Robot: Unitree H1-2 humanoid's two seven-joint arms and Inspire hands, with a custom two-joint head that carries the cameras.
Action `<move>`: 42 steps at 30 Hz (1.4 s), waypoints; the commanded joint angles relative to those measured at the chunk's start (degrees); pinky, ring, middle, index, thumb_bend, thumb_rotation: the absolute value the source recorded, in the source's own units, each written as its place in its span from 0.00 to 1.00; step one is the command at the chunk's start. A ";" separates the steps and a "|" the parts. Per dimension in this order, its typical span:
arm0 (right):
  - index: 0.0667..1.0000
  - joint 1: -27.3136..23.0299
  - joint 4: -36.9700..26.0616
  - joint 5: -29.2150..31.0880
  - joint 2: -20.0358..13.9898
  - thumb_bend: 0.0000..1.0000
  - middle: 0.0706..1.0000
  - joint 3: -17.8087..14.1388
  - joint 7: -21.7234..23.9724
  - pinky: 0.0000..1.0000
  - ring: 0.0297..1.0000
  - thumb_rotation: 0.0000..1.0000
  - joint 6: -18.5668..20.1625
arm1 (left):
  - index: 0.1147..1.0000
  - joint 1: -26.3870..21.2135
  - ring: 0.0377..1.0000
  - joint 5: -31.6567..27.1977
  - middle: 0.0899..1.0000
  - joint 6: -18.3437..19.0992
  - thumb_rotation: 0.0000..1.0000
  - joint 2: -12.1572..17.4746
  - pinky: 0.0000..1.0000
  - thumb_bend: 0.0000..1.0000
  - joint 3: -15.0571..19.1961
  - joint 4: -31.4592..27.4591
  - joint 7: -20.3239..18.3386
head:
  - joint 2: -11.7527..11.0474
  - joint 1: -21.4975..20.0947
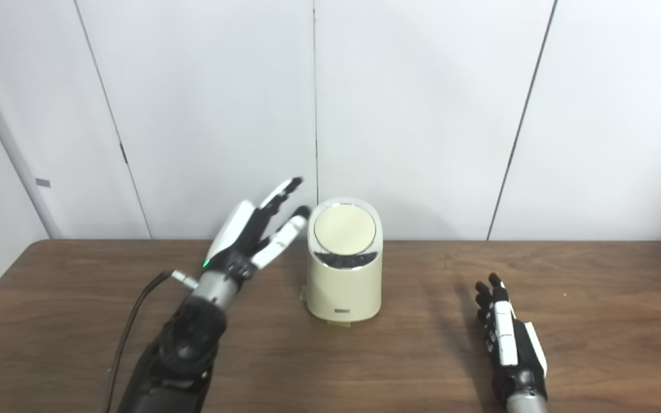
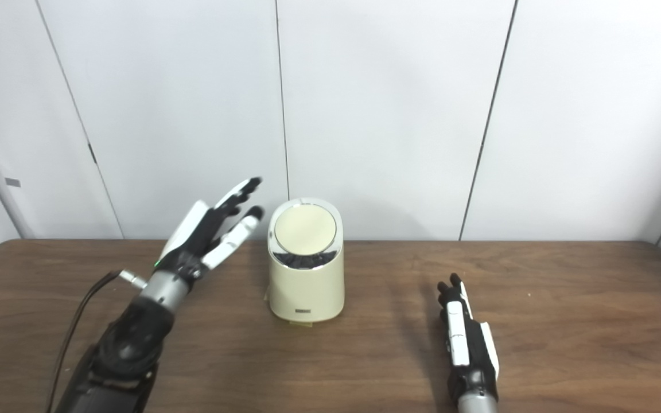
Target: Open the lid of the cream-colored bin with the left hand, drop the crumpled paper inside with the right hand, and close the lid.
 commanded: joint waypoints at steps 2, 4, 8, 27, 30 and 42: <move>1.00 -1.81 -1.67 -0.04 -0.17 0.61 0.95 0.23 0.41 1.00 0.97 1.00 0.10 | 1.00 -0.07 0.94 -2.41 0.93 -3.02 0.90 0.84 0.94 0.38 2.45 0.32 3.30 | 0.13 -0.04; 1.00 -1.60 -2.00 0.09 -0.31 0.62 0.95 0.27 0.63 1.00 0.98 1.00 0.55 | 1.00 1.78 0.95 -3.58 0.94 -3.04 0.90 0.81 0.95 0.39 3.55 0.31 4.02 | 0.18 0.28; 1.00 -1.21 -2.81 0.16 -0.43 0.61 0.95 0.31 0.78 1.00 0.98 1.00 1.19 | 1.00 5.25 0.98 -6.65 0.95 -1.50 0.94 0.23 1.00 0.39 5.22 -1.26 4.11 | 0.49 0.31; 1.00 -0.05 -4.45 0.58 -1.36 0.62 0.95 -0.31 1.47 1.00 0.98 1.00 1.58 | 1.00 17.85 0.98 -26.19 0.98 -3.23 0.94 -4.15 1.00 0.42 10.05 -3.02 2.60 | 1.92 -0.51; 0.99 0.06 -4.28 0.72 -1.70 0.62 0.95 -0.49 1.65 1.00 0.97 1.00 1.05 | 1.00 18.88 0.98 -26.90 0.98 -3.75 0.93 -4.96 1.00 0.43 10.19 -3.43 3.36 | 2.14 -0.87; 0.99 1.37 -5.06 0.83 -4.24 0.68 0.97 -0.99 2.88 1.00 0.99 1.00 -0.51 | 1.00 21.45 0.99 -27.03 0.98 -4.15 0.97 -7.18 1.00 0.44 10.21 -4.84 5.17 | 4.68 -0.56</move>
